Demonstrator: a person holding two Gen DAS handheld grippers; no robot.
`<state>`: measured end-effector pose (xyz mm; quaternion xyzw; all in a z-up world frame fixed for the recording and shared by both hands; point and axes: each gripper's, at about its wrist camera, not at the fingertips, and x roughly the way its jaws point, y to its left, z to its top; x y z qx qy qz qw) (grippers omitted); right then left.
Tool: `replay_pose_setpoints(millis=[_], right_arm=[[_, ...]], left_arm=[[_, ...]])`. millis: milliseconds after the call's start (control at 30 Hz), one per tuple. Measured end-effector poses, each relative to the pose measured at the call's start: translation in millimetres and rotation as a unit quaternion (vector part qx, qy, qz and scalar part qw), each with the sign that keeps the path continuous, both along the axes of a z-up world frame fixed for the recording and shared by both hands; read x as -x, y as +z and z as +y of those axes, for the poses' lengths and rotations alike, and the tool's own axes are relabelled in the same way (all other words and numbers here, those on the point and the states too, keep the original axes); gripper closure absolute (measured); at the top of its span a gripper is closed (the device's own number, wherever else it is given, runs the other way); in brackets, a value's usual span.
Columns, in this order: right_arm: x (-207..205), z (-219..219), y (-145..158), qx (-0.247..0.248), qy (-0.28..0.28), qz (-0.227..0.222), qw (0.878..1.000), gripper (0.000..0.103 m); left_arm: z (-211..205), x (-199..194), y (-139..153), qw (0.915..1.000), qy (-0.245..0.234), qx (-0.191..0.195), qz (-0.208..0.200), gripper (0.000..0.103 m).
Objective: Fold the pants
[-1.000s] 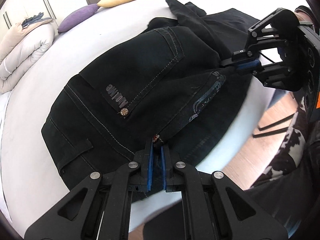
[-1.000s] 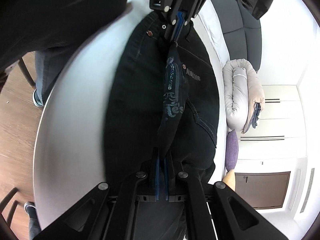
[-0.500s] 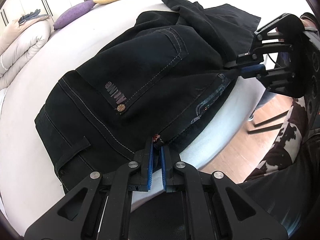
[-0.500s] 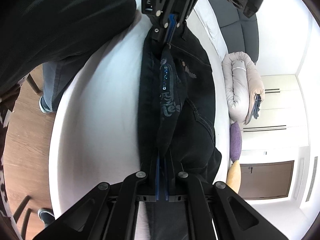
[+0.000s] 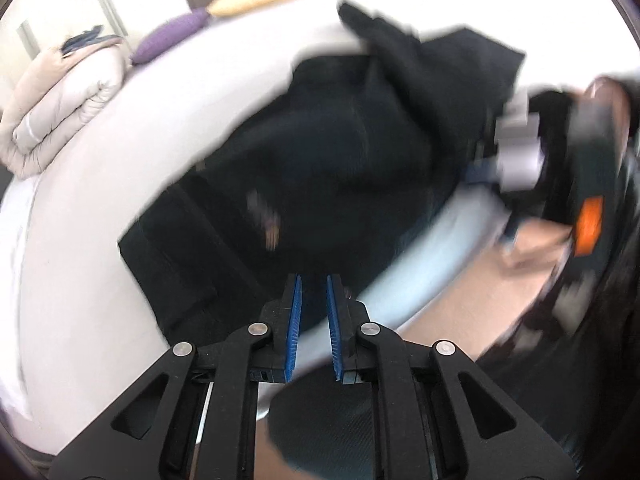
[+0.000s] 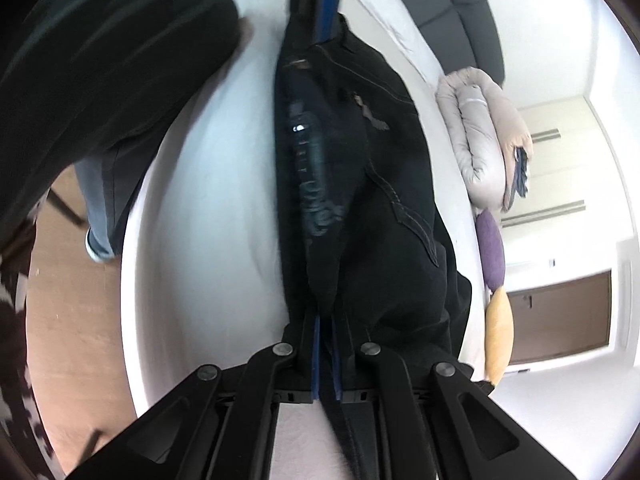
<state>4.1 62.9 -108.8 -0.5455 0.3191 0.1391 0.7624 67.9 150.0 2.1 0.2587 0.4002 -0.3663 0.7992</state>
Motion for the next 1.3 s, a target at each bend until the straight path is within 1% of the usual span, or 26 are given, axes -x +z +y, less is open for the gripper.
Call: replay_pose_setpoints(millis=[67, 133, 200, 267, 300, 333, 400, 433, 467, 500, 533, 567, 633, 667, 733, 767, 800, 833, 933, 1000, 1033, 1100, 1133, 1167, 1233, 1300], right_arm=[[-6, -3, 3, -0.030, -0.017, -0.002, 0.999, 0.094], [-9, -8, 7, -0.059, -0.034, -0.005, 0.998, 0.091], [-9, -13, 11, -0.085, -0.050, -0.014, 0.995, 0.079], [-11, -25, 22, -0.118, -0.068, -0.025, 0.990, 0.052], [-11, -36, 31, -0.145, -0.080, -0.019, 0.986, 0.043], [-11, -45, 38, -0.171, -0.089, -0.007, 0.981, 0.028], [-15, -73, 55, -0.226, -0.118, 0.002, 0.967, 0.026], [-24, -97, 68, -0.263, -0.149, 0.004, 0.953, 0.026], [-35, -120, 78, -0.300, -0.177, 0.008, 0.937, 0.027], [-52, -150, 90, -0.348, -0.212, 0.016, 0.913, 0.027], [-74, -189, 102, -0.405, -0.258, 0.025, 0.877, 0.030], [-92, -218, 110, -0.442, -0.290, 0.028, 0.848, 0.034], [-131, -280, 123, -0.510, -0.347, 0.023, 0.787, 0.034], [-155, -312, 126, -0.536, -0.376, 0.018, 0.755, 0.034], [-191, -355, 124, -0.568, -0.422, 0.019, 0.707, 0.034], [-209, -373, 119, -0.577, -0.446, 0.023, 0.683, 0.034], [-226, -387, 114, -0.575, -0.473, 0.021, 0.667, 0.034], [-244, -399, 107, -0.565, -0.495, 0.025, 0.660, 0.034], [-279, -415, 91, -0.540, -0.540, 0.032, 0.645, 0.035], [-293, -418, 83, -0.528, -0.558, 0.033, 0.639, 0.035], [-300, -418, 80, -0.519, -0.567, 0.031, 0.639, 0.037], [-313, -420, 73, -0.519, -0.565, 0.040, 0.640, 0.065], [-319, -421, 70, -0.519, -0.561, 0.053, 0.643, 0.091], [-324, -418, 68, -0.512, -0.561, 0.059, 0.647, 0.098], [-316, -419, 77, -0.521, -0.553, 0.042, 0.648, 0.099], [-296, -423, 91, -0.543, -0.545, 0.014, 0.639, 0.100]], left_arm=[[-16, -12, 10, 0.9986, 0.018, 0.050, 0.005, 0.091], [-36, -25, 6, 0.9967, 0.032, 0.073, 0.016, 0.091], [-61, -40, -11, 0.9949, 0.041, 0.083, 0.041, 0.091], [-83, -56, -41, 0.9928, 0.055, 0.061, 0.088, 0.091], [-90, -58, -52, 0.9925, 0.058, 0.050, 0.095, 0.091], [-93, -57, -59, 0.9933, 0.061, 0.047, 0.086, 0.091], [-89, -58, -61, 0.9905, 0.074, 0.068, 0.094, 0.091], [-83, -62, -63, 0.9857, 0.086, 0.090, 0.114, 0.091], [-79, -66, -65, 0.9817, 0.094, 0.105, 0.128, 0.091], [-76, -69, -66, 0.9781, 0.100, 0.117, 0.140, 0.091], [-74, -71, -68, 0.9757, 0.104, 0.124, 0.148, 0.091], [-75, -72, -69, 0.9752, 0.106, 0.124, 0.149, 0.091], [-78, -71, -68, 0.9763, 0.108, 0.118, 0.146, 0.091], [-80, -71, -69, 0.9764, 0.109, 0.116, 0.145, 0.091], [-83, -72, -71, 0.9743, 0.113, 0.122, 0.152, 0.091], [-82, -73, -71, 0.9730, 0.114, 0.126, 0.156, 0.091], [-79, -72, -73, 0.9723, 0.115, 0.129, 0.157, 0.091], [-78, -73, -73, 0.9720, 0.117, 0.130, 0.157, 0.091], [-70, -72, -73, 0.9730, 0.117, 0.129, 0.152, 0.091], [-67, -73, -74, 0.9724, 0.118, 0.131, 0.153, 0.091], [-69, -73, -74, 0.9717, 0.119, 0.133, 0.155, 0.091], [-68, -73, -74, 0.9709, 0.119, 0.135, 0.159, 0.091], [-68, -74, -74, 0.9709, 0.118, 0.134, 0.159, 0.091], [-68, -74, -74, 0.9711, 0.118, 0.133, 0.159, 0.091], [-67, -74, -73, 0.9715, 0.119, 0.131, 0.157, 0.091], [-68, -72, -73, 0.9721, 0.121, 0.129, 0.154, 0.091]])
